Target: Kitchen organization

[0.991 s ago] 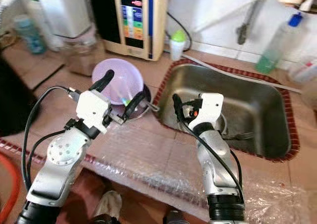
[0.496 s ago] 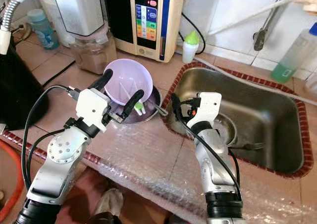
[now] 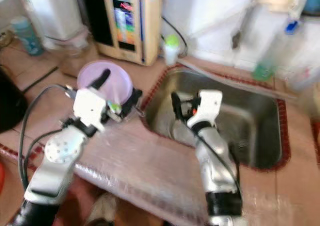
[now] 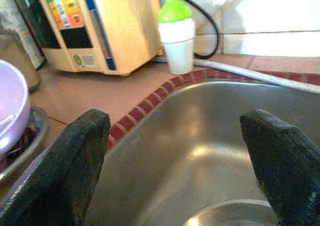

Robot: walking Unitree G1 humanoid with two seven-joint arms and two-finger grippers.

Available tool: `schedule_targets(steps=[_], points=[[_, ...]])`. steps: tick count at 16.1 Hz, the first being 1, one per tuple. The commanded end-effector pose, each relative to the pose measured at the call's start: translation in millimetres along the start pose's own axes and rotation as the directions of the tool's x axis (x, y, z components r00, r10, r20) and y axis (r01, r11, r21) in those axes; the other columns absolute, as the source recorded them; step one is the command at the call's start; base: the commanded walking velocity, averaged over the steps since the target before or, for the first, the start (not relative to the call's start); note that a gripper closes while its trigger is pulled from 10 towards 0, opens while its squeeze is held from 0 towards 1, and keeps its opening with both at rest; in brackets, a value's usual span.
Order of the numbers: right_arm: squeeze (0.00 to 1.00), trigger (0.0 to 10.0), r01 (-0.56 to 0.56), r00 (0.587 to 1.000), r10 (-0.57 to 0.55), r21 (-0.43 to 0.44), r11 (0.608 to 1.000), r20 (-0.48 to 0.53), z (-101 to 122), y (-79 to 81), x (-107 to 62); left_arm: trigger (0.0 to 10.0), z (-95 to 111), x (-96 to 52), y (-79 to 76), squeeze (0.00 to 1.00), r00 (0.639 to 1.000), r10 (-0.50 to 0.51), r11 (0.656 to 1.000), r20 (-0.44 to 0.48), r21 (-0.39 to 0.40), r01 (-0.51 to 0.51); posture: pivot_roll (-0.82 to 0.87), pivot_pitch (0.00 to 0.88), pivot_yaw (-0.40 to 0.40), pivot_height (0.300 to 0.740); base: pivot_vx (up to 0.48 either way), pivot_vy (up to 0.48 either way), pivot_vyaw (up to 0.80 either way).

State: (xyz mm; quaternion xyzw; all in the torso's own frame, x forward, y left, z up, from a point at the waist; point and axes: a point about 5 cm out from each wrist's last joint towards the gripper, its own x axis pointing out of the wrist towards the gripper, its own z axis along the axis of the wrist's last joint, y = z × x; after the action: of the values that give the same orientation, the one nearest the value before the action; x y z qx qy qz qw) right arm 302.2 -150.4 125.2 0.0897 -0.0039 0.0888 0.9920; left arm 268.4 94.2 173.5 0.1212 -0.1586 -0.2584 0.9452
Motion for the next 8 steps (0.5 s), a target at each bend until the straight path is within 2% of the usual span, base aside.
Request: schedule_targets(steps=[1,8], points=[[0.0,10.0,0.014,1.0,-0.014,0.003,1.0,0.001,-0.7,-2.2,-0.6,10.0,0.2,0.1,-0.2,0.0,1.0,-0.011,1.0,-0.002,0.004,0.011,-0.05,0.0,0.01,0.74,0.0,0.0,0.0],[0.0,10.0,0.009,1.0,-0.009,0.007,1.0,-0.003,-1.5,-2.0,0.9,10.0,-1.9,-1.7,2.5,0.0,0.999,0.046,0.999,-0.013,0.019,-0.046,-0.05,0.0,0.006,0.74,0.0,0.0,0.0]])
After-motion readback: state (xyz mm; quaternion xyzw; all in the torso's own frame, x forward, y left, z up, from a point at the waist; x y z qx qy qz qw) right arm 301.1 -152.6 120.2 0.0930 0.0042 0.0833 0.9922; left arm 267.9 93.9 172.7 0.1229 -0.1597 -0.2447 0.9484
